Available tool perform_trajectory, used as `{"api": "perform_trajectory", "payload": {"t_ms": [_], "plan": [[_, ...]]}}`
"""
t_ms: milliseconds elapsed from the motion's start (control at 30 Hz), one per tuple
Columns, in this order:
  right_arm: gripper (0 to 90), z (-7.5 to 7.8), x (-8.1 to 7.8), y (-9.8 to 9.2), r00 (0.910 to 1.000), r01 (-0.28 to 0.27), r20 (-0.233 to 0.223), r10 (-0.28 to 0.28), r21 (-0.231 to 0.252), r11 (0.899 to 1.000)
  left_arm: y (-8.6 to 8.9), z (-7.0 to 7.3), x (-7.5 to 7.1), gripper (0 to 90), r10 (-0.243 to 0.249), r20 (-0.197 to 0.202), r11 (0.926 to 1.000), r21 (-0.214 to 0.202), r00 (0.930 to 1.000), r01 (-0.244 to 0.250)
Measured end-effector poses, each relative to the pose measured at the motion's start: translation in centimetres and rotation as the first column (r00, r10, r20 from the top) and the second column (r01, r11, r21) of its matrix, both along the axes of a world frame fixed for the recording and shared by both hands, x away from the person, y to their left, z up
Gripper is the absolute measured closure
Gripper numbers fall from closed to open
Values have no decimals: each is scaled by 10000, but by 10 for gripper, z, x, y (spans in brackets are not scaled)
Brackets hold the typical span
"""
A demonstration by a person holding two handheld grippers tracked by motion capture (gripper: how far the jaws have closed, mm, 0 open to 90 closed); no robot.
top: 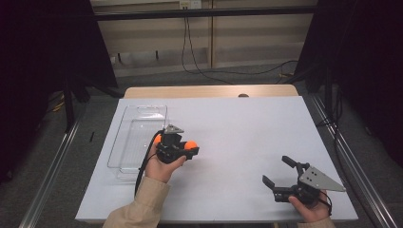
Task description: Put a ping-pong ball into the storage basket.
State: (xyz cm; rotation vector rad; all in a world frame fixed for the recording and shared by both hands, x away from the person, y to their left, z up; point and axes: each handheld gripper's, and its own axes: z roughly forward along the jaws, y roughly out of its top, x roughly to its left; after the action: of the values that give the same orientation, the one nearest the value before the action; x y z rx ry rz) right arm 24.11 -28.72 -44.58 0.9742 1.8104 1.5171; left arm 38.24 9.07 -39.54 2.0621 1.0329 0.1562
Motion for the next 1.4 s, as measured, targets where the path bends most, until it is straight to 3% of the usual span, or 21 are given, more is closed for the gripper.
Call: {"api": "perform_trajectory", "payload": {"t_ms": [1400], "plan": [[35, 0, 0, 0, 10000, -16, 8, 16, -7, 10000, 13, 9, 2, 509, 253, 45, 9996, -127, 9997, -253]]}}
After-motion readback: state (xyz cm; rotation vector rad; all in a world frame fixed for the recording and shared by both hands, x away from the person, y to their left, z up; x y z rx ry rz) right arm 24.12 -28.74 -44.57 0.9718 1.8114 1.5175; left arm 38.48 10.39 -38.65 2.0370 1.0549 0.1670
